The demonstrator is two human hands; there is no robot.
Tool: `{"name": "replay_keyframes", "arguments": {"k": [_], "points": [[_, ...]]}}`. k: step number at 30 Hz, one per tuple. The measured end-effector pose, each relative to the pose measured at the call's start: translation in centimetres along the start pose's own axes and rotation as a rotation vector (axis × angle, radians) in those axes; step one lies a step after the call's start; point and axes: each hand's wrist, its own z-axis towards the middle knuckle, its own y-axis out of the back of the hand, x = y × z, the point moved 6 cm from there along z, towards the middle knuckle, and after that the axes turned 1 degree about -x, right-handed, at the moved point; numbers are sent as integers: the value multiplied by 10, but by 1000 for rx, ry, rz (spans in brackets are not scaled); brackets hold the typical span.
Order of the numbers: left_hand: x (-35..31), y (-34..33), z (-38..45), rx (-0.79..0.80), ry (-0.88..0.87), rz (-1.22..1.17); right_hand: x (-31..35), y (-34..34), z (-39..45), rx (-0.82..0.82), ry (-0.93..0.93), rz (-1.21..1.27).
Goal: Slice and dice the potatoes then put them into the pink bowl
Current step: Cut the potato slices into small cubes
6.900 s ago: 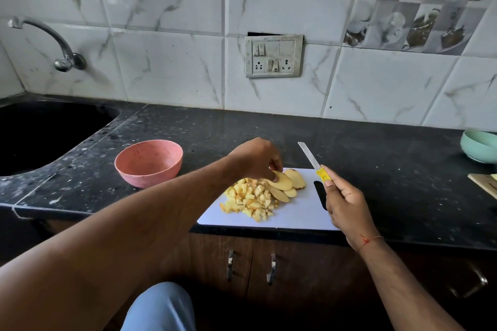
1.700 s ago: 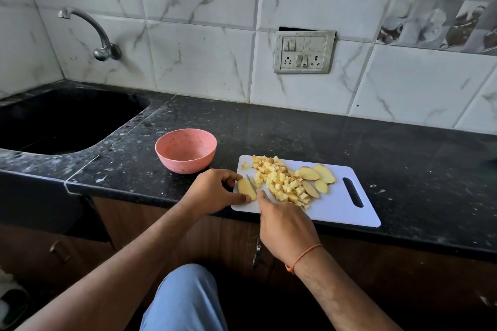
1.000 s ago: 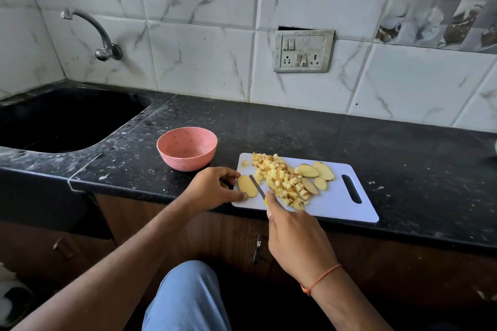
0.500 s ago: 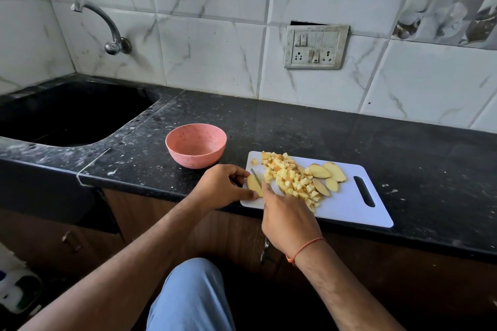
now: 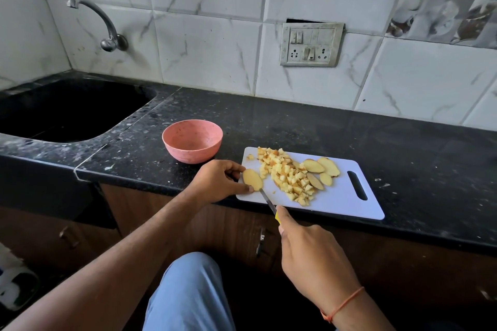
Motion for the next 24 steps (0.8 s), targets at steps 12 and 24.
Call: {"name": "replay_keyframes", "arguments": {"k": [12,24], "points": [[6,2,1,17,20,-41,20,-10,57,-70,56,-54],[5,2,2,-2,35,-34,26,-23,91,-13,58,-94]]}}
